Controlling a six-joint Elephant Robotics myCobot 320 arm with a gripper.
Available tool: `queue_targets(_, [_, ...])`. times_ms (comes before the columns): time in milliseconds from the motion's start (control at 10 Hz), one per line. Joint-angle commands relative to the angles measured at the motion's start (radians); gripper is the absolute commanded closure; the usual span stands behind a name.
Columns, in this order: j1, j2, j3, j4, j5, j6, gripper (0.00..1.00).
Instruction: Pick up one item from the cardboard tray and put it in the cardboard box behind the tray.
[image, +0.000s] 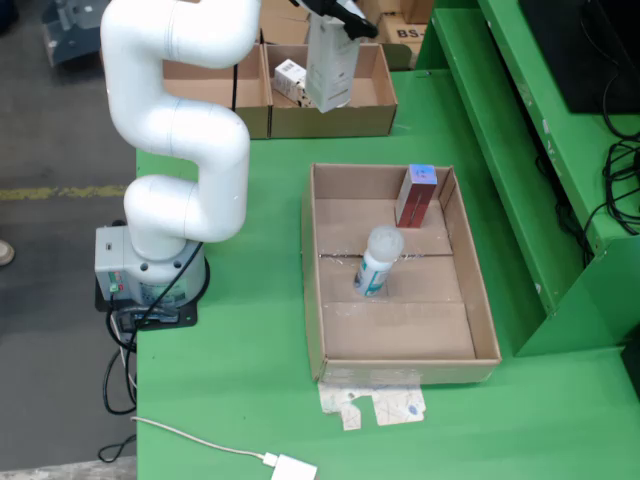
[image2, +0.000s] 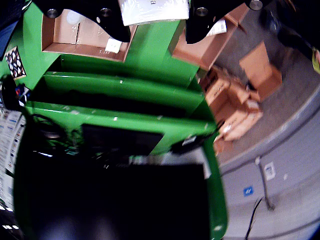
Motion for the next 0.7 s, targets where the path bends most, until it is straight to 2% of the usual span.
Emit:
queue_targets(0, [0.597,-0.053,0.017,-0.336,0.014,-0.012,1.0])
queue_targets(600, [0.686,-0.095,0.017,-0.349,0.04,0.001,1.0])
